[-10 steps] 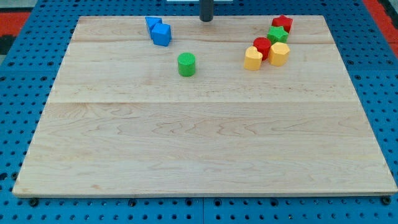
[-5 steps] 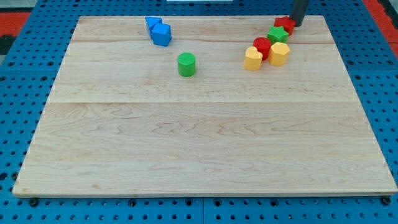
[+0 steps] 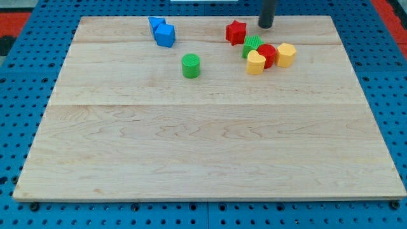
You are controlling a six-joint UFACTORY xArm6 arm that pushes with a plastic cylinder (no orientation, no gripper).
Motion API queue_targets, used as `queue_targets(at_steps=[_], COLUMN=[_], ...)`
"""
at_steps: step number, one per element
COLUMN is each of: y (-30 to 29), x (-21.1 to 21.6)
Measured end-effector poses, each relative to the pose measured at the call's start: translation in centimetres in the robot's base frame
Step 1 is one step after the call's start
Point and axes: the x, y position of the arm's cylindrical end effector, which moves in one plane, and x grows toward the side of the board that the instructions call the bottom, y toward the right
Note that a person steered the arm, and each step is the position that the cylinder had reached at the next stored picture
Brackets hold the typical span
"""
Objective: Move green star closer to the green circle
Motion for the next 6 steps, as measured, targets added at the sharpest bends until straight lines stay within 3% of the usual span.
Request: queue_targets(at_steps=[1,2,3,4,6], y=[-4.6,-5.2,2.2,2.1,-7.3], x=[2.0,2.0,2.1,5.4,9.3])
